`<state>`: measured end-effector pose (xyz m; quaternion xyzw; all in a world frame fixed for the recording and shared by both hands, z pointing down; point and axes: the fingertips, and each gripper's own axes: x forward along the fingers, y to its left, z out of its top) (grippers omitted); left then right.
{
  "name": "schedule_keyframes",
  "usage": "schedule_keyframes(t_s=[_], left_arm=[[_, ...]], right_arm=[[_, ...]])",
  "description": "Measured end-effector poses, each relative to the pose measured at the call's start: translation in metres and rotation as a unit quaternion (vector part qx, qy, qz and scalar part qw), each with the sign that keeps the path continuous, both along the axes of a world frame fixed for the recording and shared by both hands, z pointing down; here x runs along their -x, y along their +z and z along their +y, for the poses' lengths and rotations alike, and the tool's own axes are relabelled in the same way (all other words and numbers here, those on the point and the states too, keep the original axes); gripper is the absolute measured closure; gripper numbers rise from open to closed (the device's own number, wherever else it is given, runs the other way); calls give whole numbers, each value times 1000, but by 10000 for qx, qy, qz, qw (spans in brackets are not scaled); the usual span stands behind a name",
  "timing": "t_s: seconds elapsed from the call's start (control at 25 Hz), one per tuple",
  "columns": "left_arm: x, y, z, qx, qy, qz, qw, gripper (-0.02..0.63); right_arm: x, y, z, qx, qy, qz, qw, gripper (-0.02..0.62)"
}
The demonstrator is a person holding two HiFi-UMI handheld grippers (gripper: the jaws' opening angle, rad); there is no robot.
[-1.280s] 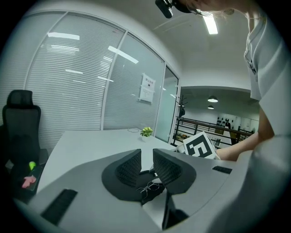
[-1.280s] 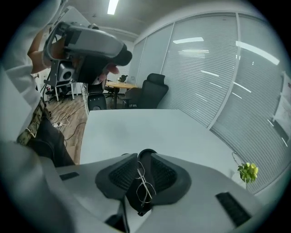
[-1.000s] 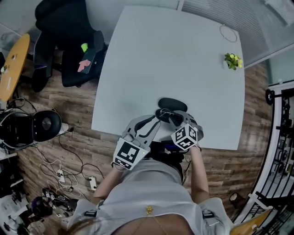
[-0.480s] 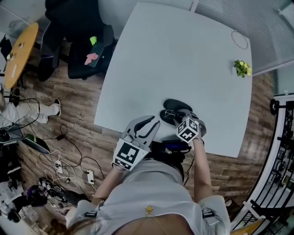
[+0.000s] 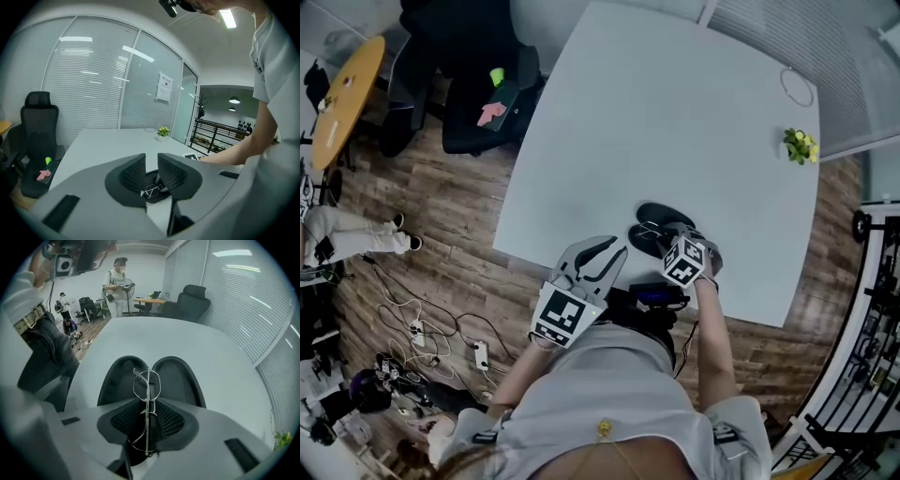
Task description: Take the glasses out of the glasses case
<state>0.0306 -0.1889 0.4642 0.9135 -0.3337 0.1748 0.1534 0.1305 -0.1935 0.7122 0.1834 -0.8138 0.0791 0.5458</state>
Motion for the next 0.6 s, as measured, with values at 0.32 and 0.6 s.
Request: schedule_keyframes(t_s=[0.32, 0.6], left_arm=[[-1, -3, 6, -15, 72, 9, 10000, 509], [-4, -4, 12, -43, 133, 36, 9999, 509]], right_arm=[[-2, -3, 1, -170, -144, 166, 9996, 495], [-2, -10, 2, -299, -183, 217, 9991, 499]])
